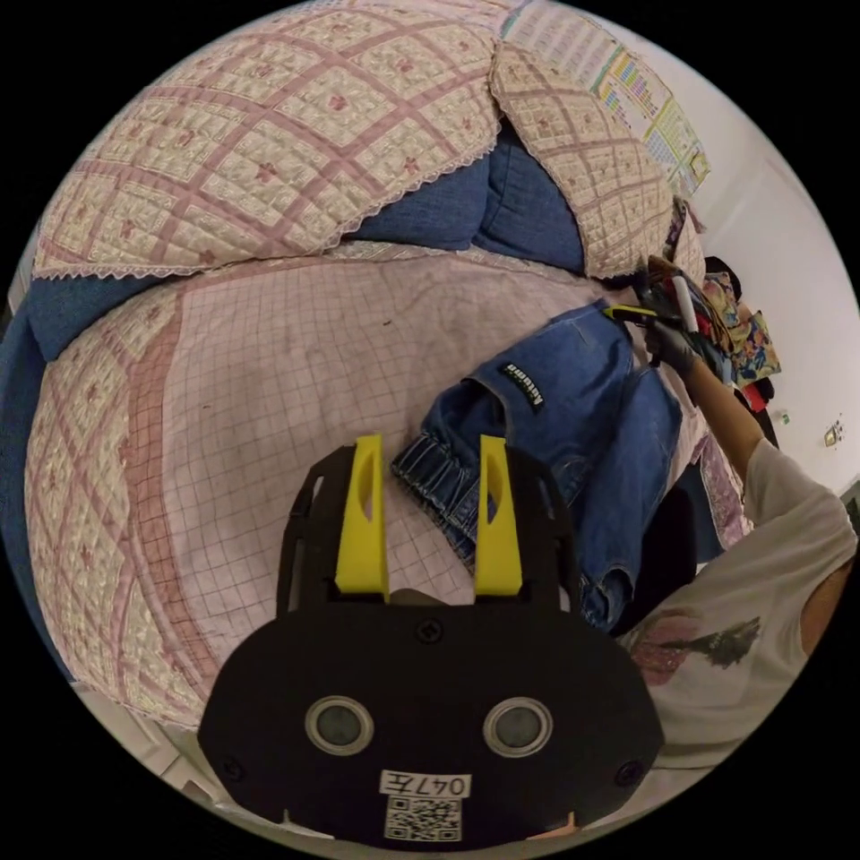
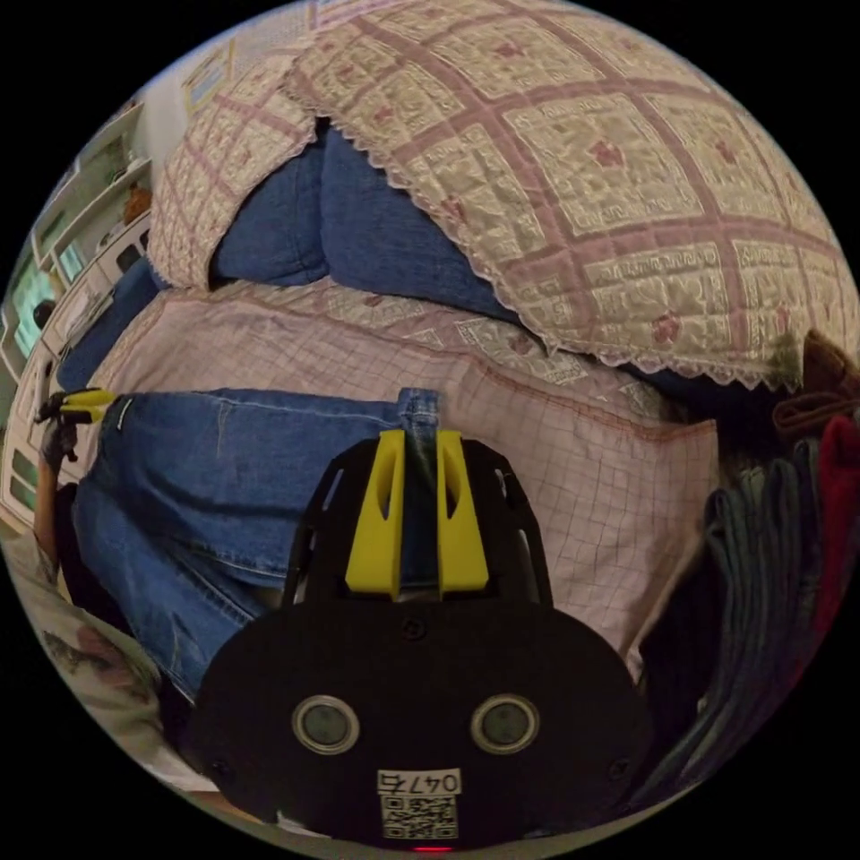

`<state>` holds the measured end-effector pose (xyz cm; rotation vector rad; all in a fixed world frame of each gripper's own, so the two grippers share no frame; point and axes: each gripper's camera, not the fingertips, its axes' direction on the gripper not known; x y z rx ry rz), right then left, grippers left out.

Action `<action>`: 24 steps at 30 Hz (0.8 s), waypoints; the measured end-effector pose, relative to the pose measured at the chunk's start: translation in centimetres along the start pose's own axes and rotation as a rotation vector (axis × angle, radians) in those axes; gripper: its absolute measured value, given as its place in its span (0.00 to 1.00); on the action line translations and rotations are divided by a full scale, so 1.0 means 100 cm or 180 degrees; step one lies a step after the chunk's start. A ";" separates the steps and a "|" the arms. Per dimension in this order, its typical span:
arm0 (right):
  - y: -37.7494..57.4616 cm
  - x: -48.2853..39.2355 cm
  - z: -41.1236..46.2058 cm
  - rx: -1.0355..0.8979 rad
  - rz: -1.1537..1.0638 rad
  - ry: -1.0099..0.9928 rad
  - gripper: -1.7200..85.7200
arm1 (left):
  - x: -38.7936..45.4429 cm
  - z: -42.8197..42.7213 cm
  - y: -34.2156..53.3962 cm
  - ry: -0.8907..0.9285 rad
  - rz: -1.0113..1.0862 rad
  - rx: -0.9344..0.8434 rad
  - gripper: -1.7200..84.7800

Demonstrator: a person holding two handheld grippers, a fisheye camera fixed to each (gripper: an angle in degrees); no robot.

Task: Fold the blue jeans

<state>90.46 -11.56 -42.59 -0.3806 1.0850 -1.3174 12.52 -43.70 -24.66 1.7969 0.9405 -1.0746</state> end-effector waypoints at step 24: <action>0.030 -0.014 -0.139 0.0826 0.0391 0.0540 0.03 | 0.052 -0.161 -0.020 -0.0973 0.0240 0.0773 0.05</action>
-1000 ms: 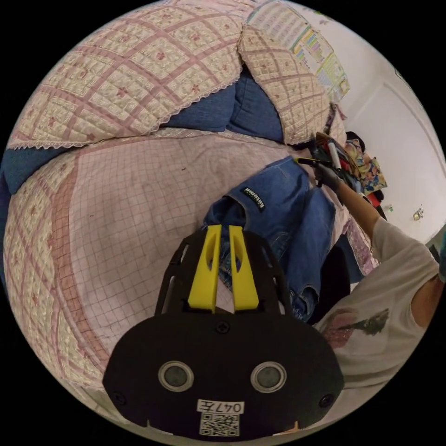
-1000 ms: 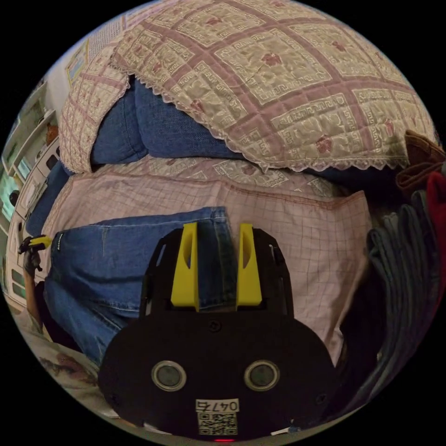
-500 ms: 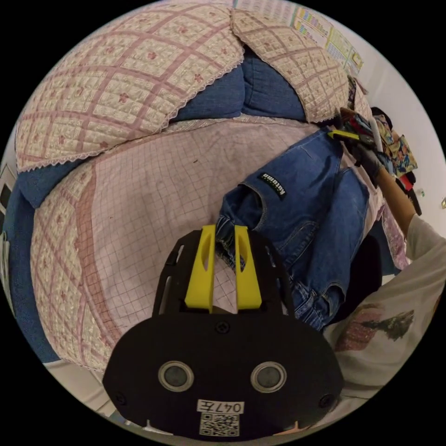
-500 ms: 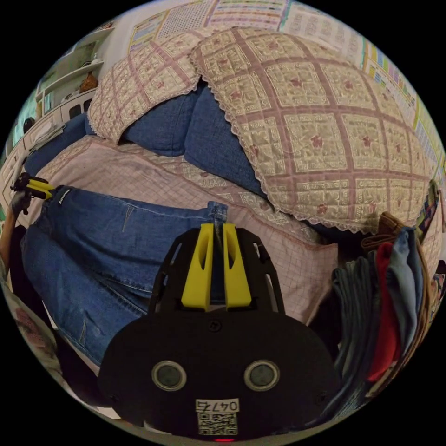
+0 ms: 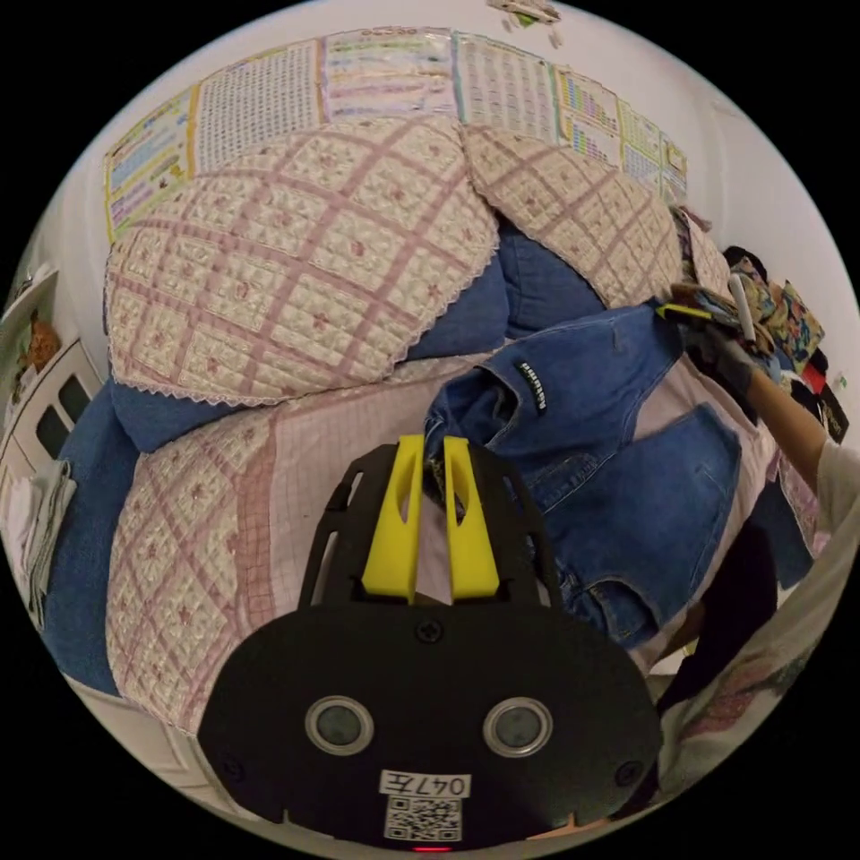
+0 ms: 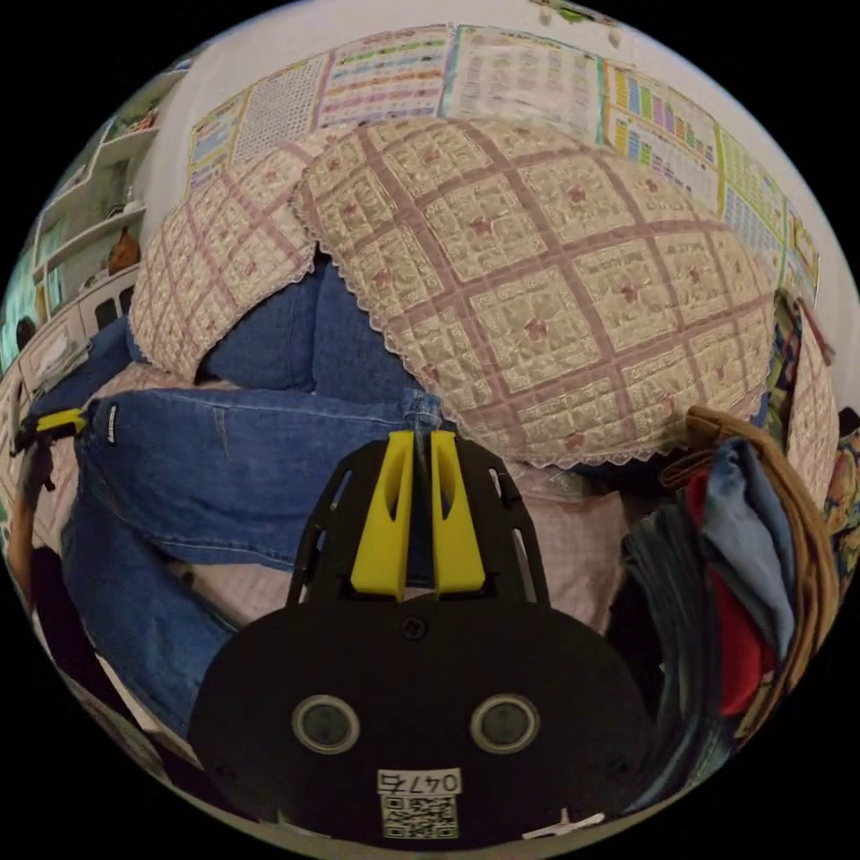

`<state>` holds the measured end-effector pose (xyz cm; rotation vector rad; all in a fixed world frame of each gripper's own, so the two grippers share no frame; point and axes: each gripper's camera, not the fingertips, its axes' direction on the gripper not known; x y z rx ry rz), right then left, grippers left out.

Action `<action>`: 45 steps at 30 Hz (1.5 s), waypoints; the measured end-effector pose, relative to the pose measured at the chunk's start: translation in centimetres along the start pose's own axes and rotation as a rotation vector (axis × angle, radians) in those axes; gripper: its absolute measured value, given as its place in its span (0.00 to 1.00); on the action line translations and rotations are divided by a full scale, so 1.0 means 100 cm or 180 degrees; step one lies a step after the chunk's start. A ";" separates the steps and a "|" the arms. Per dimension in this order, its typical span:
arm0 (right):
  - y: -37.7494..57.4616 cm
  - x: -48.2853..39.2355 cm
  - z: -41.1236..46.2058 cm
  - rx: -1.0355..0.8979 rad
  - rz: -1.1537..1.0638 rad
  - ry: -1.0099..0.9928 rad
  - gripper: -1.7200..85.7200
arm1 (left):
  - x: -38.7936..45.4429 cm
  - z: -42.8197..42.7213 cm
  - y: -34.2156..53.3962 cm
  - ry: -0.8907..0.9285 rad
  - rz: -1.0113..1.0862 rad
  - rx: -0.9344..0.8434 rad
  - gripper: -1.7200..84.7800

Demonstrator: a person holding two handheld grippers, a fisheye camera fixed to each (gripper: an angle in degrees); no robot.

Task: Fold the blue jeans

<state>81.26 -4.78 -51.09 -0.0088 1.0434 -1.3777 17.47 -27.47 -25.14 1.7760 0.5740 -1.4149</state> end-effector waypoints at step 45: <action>-0.074 -0.205 -0.066 -0.1041 -0.2749 -0.0923 0.06 | 0.380 -0.222 -0.027 -0.0161 0.1662 -0.0946 0.20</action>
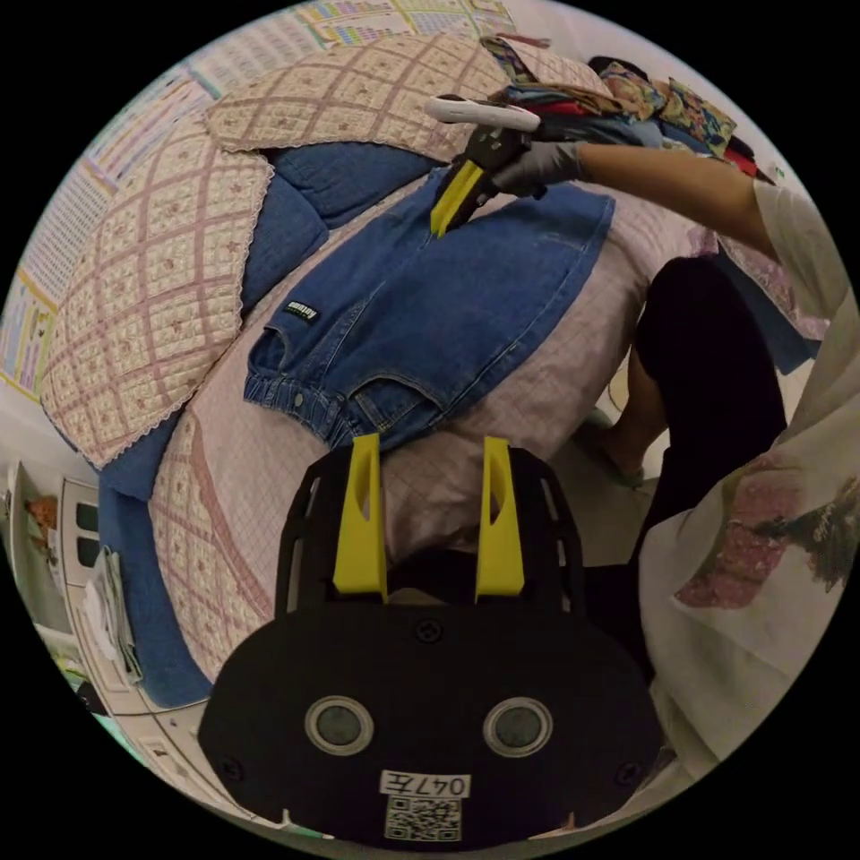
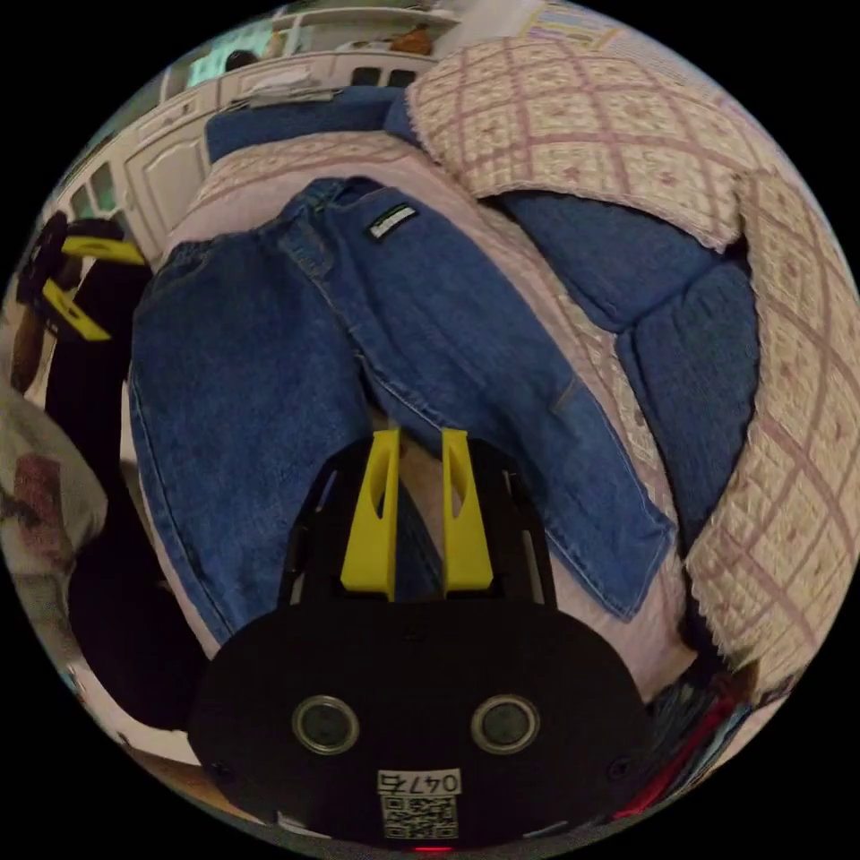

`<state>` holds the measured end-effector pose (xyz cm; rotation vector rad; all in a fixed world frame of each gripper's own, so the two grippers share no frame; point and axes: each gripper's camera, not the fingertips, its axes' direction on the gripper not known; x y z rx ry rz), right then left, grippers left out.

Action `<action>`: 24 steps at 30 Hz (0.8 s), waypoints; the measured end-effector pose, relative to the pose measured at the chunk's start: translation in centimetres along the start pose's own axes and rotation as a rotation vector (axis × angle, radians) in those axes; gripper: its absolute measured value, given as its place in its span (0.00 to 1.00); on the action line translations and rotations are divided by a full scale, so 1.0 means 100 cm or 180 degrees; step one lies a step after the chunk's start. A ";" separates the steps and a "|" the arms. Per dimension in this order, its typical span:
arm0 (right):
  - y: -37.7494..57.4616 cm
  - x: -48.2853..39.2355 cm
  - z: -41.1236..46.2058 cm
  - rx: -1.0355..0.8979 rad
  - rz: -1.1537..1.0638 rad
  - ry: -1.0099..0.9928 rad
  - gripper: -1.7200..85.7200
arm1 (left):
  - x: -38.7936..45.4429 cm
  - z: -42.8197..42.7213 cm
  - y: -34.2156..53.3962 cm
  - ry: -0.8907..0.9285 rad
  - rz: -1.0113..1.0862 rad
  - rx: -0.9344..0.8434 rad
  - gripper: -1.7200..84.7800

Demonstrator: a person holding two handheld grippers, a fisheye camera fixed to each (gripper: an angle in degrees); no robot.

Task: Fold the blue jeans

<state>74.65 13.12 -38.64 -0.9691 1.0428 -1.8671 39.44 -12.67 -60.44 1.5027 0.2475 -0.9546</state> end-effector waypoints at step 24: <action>0.070 -0.012 -0.159 0.1150 0.1055 0.0383 0.06 | 0.039 -0.051 -0.050 -0.0656 0.0429 -0.0117 0.09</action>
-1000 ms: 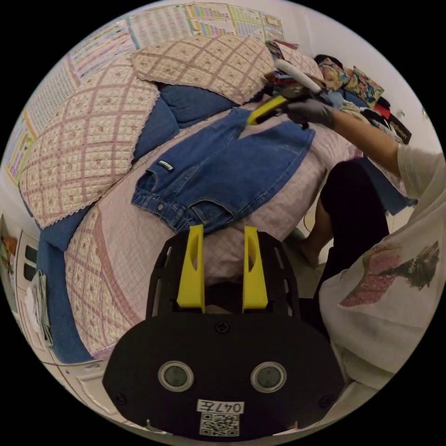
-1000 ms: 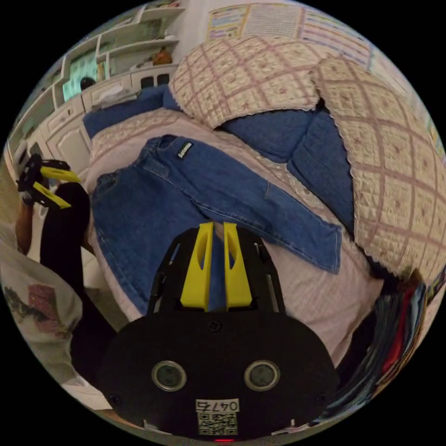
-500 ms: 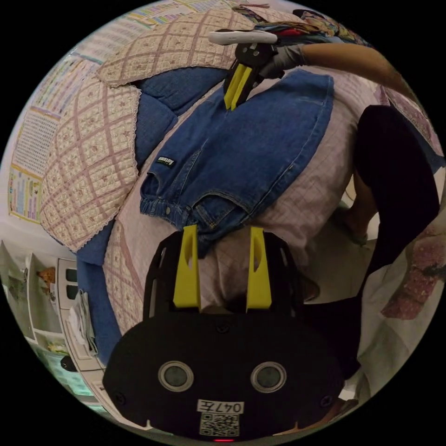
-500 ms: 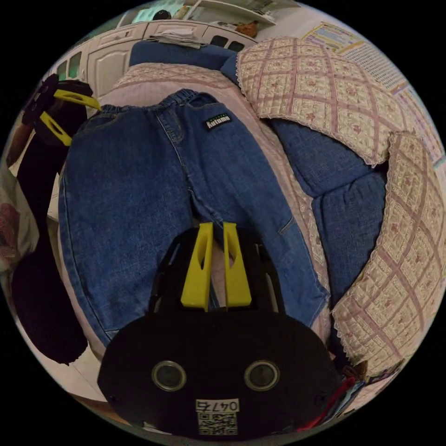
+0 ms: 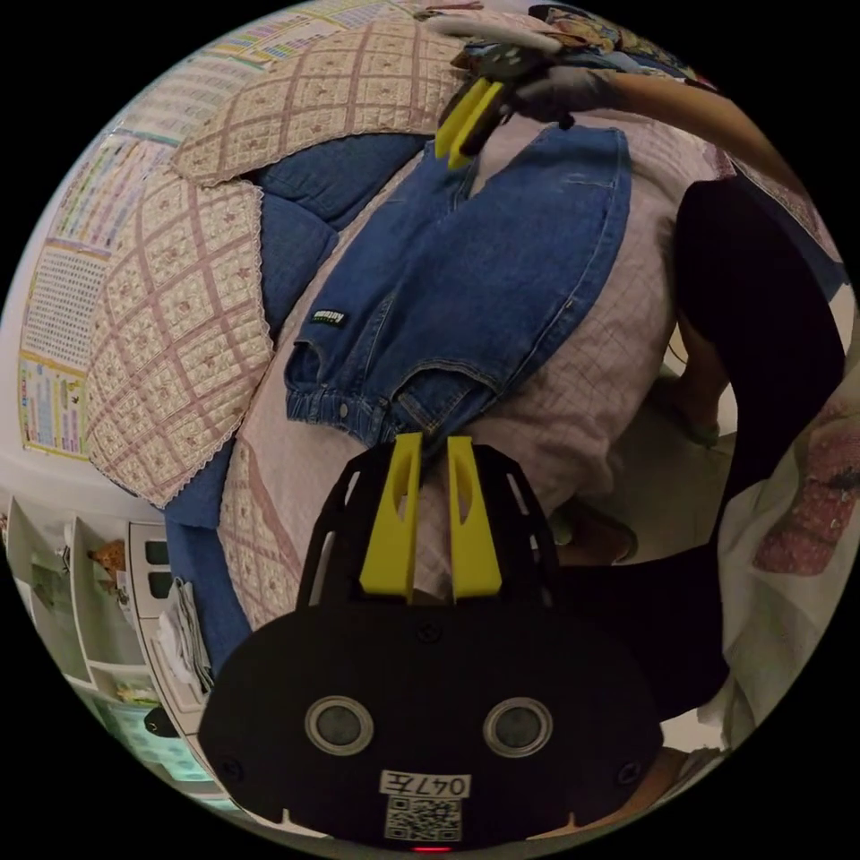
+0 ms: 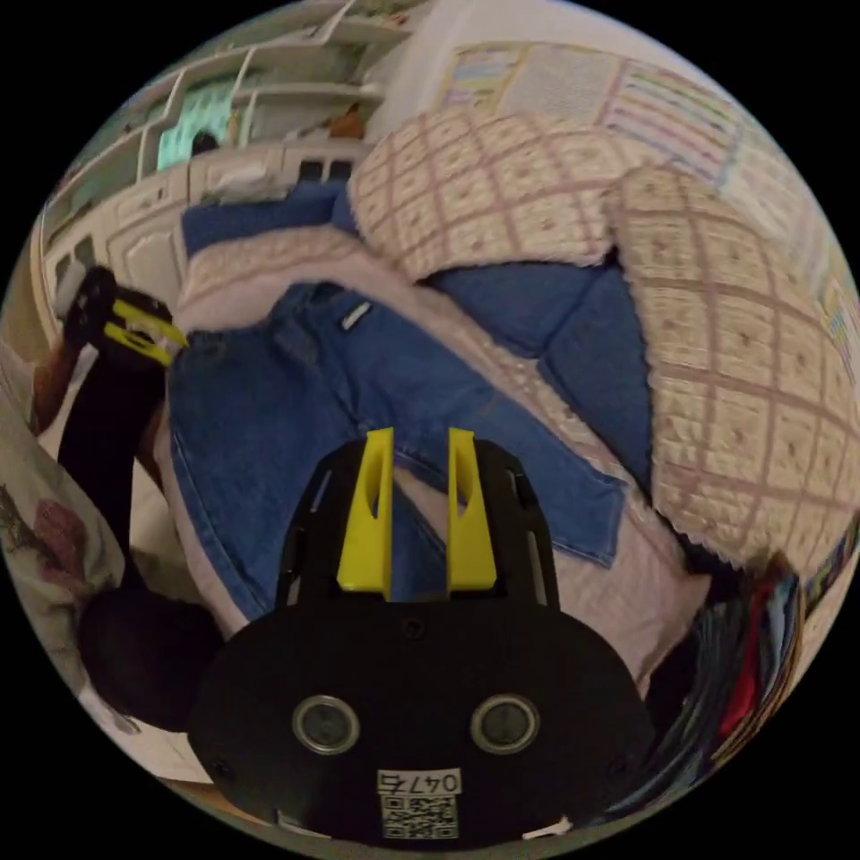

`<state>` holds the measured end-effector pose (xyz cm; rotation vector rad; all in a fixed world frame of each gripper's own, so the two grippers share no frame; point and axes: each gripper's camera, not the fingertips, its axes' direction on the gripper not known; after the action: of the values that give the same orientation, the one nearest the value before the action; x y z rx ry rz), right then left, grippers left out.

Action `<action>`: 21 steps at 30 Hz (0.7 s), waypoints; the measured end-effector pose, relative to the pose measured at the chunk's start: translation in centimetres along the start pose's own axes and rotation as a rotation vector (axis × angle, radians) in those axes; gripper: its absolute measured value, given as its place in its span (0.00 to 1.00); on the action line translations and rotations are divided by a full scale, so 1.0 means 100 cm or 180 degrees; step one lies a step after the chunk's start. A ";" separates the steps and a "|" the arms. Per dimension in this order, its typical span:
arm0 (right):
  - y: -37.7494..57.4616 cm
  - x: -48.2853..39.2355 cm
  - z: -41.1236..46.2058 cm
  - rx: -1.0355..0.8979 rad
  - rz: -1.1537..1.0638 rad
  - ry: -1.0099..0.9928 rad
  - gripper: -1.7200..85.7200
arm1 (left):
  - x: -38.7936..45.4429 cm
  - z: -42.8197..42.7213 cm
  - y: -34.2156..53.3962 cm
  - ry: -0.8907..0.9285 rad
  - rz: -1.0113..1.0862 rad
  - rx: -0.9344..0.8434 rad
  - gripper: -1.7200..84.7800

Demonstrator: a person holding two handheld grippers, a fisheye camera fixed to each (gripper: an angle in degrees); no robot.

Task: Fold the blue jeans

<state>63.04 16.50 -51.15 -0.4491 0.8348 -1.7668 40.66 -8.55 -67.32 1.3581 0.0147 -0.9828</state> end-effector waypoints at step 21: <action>0.204 -0.086 -0.059 -0.1377 0.0048 0.1280 0.04 | -0.004 0.011 0.091 0.0221 0.0078 0.0492 0.15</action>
<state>75.80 22.79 -69.12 -0.3664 1.5154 -1.6846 45.21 -10.19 -59.46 1.5303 -0.0260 -0.9309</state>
